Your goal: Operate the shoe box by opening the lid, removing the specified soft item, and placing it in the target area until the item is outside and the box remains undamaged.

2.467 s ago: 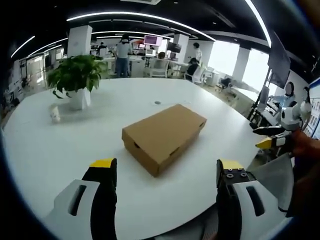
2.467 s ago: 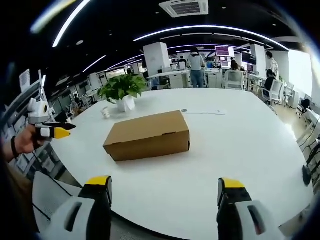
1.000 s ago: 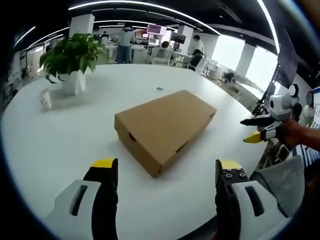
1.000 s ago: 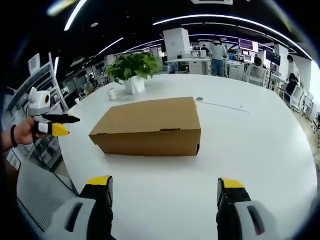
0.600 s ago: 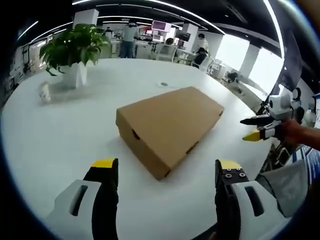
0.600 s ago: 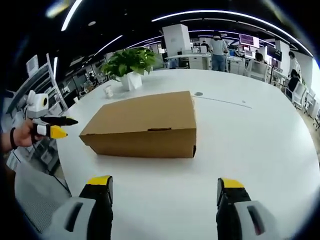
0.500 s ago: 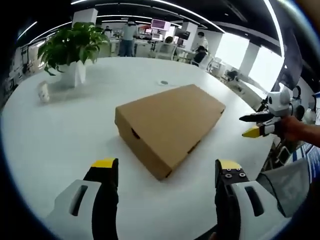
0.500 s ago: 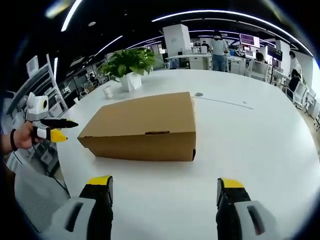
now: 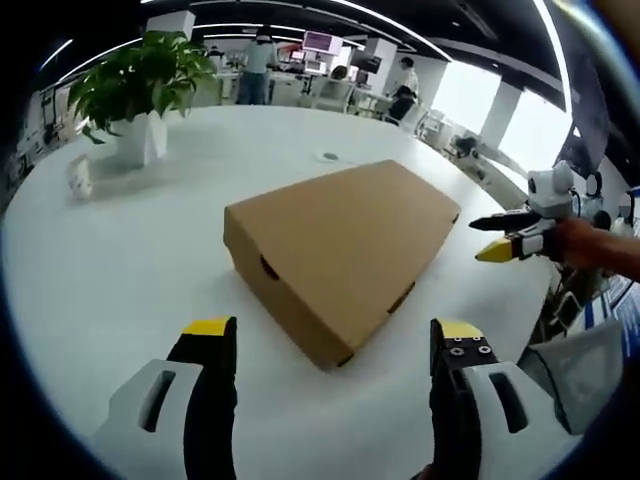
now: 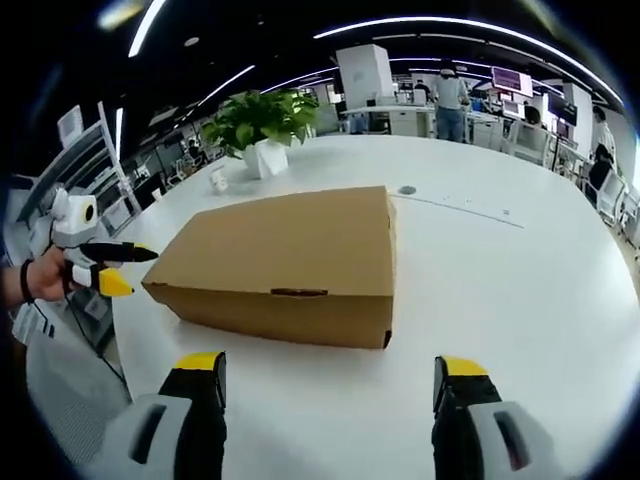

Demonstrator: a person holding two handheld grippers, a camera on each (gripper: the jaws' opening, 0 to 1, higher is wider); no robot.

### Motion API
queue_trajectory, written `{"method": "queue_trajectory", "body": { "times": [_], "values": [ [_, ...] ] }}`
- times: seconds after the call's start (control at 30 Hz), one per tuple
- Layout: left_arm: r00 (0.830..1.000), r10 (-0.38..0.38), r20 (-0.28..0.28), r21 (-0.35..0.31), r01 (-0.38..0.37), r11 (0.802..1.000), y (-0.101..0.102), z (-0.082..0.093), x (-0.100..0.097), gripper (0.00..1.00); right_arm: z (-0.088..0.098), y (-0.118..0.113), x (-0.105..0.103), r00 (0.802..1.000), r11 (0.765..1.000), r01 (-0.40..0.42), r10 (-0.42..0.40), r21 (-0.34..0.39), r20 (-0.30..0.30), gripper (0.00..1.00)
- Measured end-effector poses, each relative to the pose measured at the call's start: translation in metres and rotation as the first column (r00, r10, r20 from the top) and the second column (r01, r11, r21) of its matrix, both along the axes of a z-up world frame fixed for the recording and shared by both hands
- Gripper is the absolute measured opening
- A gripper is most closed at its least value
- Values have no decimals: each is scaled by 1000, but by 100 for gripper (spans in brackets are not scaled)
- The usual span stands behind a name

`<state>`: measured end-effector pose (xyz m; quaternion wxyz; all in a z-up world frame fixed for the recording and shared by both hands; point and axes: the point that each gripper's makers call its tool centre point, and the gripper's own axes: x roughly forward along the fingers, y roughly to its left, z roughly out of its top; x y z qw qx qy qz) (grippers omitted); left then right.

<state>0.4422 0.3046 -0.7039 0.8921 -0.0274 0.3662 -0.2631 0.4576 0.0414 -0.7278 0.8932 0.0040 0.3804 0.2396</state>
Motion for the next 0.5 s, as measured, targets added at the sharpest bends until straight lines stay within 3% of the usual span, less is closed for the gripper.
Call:
{"method": "queue_trajectory", "body": {
  "times": [0.5],
  "values": [
    [1000,-3,-10,35,3,999,-10,-15,11,78,-2,8,34,996,995,-93,93,-41,7,84]
  ]
}}
